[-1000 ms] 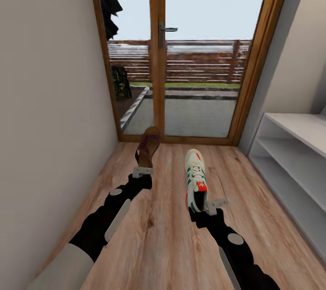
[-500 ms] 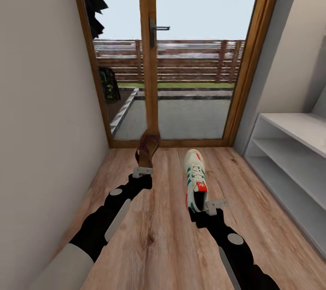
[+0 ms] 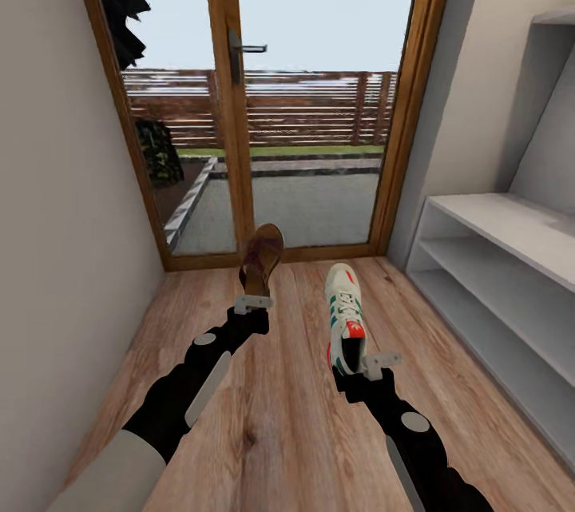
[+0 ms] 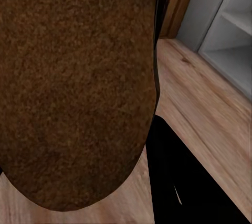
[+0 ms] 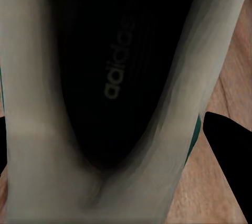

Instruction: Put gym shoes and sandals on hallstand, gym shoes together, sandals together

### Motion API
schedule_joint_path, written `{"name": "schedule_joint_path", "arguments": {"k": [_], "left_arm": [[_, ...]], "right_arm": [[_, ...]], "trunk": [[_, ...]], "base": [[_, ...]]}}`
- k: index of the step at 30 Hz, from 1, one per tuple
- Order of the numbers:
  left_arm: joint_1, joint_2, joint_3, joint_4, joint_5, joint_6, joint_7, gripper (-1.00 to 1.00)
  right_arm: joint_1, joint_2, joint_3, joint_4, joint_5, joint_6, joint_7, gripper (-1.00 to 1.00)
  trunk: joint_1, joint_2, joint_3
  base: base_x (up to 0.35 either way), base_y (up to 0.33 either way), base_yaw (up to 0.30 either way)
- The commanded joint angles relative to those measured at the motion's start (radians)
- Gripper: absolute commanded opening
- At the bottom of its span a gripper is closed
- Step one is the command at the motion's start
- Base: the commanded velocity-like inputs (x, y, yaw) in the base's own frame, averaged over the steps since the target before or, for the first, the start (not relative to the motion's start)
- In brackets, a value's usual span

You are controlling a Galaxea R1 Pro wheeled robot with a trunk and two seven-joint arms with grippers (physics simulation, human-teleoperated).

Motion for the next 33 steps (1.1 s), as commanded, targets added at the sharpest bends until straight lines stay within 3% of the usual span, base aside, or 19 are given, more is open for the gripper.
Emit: {"name": "schedule_joint_path", "arguments": {"k": [1,7,22,33], "left_arm": [[0.0,0.0,0.0,-0.001,0.005,0.005,0.001,-1.0],[0.0,0.0,0.0,-0.001,0.005,0.005,0.001,-1.0],[0.0,-0.007,0.0,-0.001,0.005,0.005,0.001,-1.0],[0.0,-0.007,0.0,-0.001,0.005,0.005,0.001,-1.0]], "right_arm": [[0.0,0.0,0.001,-0.002,0.001,0.006,-0.001,-1.0],[0.0,0.0,0.001,-0.002,0.002,0.006,-0.001,-1.0],[0.0,0.0,0.001,-0.002,0.0,0.006,-0.001,-1.0],[0.0,0.0,0.001,-0.002,0.001,0.006,-0.001,-1.0]], "trunk": [[0.0,0.0,-0.001],[0.0,0.0,-0.001],[0.0,0.0,-0.001],[0.0,0.0,-0.001]], "base": [[0.299,0.125,-0.025],[0.307,0.129,-0.061],[0.305,0.126,-0.264],[0.182,0.017,-0.27]]}}
